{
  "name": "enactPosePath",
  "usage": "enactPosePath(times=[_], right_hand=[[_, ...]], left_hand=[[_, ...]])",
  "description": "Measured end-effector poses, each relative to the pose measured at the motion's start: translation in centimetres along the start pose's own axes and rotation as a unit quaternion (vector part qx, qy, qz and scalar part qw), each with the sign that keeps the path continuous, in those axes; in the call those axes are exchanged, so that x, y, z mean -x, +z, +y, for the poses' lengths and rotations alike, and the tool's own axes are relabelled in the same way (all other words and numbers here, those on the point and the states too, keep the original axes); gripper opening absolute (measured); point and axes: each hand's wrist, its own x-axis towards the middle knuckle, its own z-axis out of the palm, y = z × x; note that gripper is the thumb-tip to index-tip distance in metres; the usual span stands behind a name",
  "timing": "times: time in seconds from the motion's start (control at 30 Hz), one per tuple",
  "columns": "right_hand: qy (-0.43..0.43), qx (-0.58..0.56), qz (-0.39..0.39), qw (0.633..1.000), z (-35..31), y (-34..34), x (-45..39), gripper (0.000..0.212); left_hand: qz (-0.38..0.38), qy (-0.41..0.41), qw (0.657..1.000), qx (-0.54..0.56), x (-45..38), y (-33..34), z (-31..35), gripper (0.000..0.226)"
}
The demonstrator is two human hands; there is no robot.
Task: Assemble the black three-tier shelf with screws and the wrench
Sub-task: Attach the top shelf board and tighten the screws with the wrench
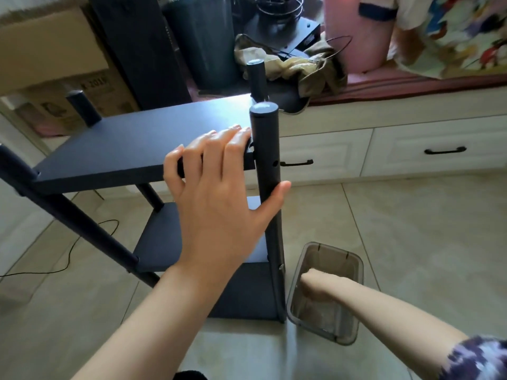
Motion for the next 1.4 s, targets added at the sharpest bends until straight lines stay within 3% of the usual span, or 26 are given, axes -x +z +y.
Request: enactPosePath(times=[0.17,0.27,0.43,0.5,0.57,0.63,0.73,0.83,0.9,1.13,1.4], right_hand=[[-0.068,0.067,0.067,0.993,-2.7,-5.8,5.6,0.010],[-0.097,0.090,0.095,0.987,-4.4,-8.4,9.7,0.012],[-0.177,0.082,0.137,0.971,-7.1,-11.4,17.8,0.012],[-0.205,0.027,0.184,0.961,-7.6,-12.0,20.9,0.008],[-0.226,-0.069,0.251,0.939,-8.0,-12.7,23.8,0.006],[-0.251,-0.180,0.321,0.895,-8.6,-13.4,26.0,0.006],[-0.280,-0.335,0.389,0.811,-9.4,-14.8,28.2,0.012],[-0.305,-0.385,0.437,0.754,-10.1,-15.9,28.6,0.014],[-0.304,-0.405,0.464,0.727,-10.1,-16.1,28.3,0.014],[-0.290,-0.368,0.529,0.708,-8.8,-16.2,27.0,0.015],[-0.316,-0.376,0.508,0.707,-8.4,-16.1,26.3,0.016]], left_hand=[[-0.065,0.001,0.998,0.027,-0.1,-1.6,-0.3,0.072],[-0.077,-0.008,0.995,0.065,-0.2,-2.4,-0.3,0.066],[0.013,-0.066,0.982,0.178,-0.1,-4.0,-0.2,0.039],[0.063,-0.063,0.974,0.207,0.3,-4.6,-0.1,0.020],[0.062,-0.097,0.960,0.254,0.9,-5.0,0.2,0.005],[0.010,-0.182,0.922,0.341,1.3,-5.1,0.5,0.016],[-0.108,-0.314,0.825,0.457,1.0,-4.7,0.8,0.022],[-0.180,-0.424,0.709,0.533,0.6,-4.0,0.4,0.028],[-0.189,-0.449,0.660,0.572,0.6,-3.4,0.1,0.044],[-0.167,-0.442,0.570,0.673,-0.4,-1.7,-0.6,0.062],[-0.140,-0.395,0.563,0.712,-0.7,-0.5,-0.9,0.027]])
